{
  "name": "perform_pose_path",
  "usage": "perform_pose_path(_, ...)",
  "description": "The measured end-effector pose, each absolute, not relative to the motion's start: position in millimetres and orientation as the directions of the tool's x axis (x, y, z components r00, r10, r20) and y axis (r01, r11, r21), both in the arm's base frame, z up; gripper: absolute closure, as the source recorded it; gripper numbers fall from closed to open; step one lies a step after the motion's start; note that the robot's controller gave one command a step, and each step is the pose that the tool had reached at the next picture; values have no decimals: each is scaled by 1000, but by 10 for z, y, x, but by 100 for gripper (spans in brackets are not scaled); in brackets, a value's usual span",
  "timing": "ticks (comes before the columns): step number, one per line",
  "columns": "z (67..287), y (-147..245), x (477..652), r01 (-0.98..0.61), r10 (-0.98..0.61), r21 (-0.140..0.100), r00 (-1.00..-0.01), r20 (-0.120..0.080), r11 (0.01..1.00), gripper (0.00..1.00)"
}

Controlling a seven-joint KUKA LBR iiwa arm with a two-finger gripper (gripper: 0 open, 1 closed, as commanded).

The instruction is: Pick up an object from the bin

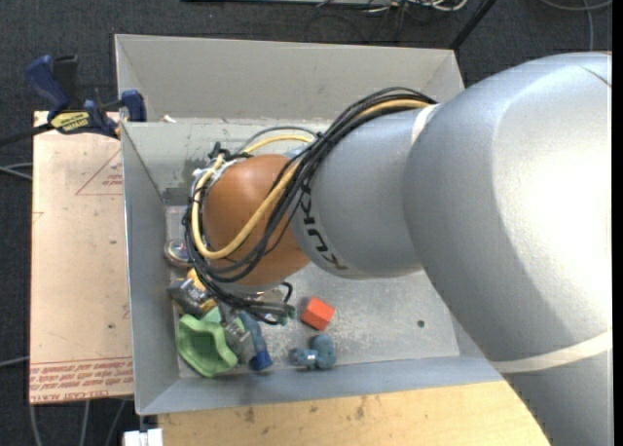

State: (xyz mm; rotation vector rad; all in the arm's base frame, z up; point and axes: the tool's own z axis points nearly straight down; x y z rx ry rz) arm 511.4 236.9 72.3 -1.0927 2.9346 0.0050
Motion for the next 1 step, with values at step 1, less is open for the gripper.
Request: perform_pose_path(1, 753, 2373, 5133, -653, -653, -1, -757, -15, 757, 100)
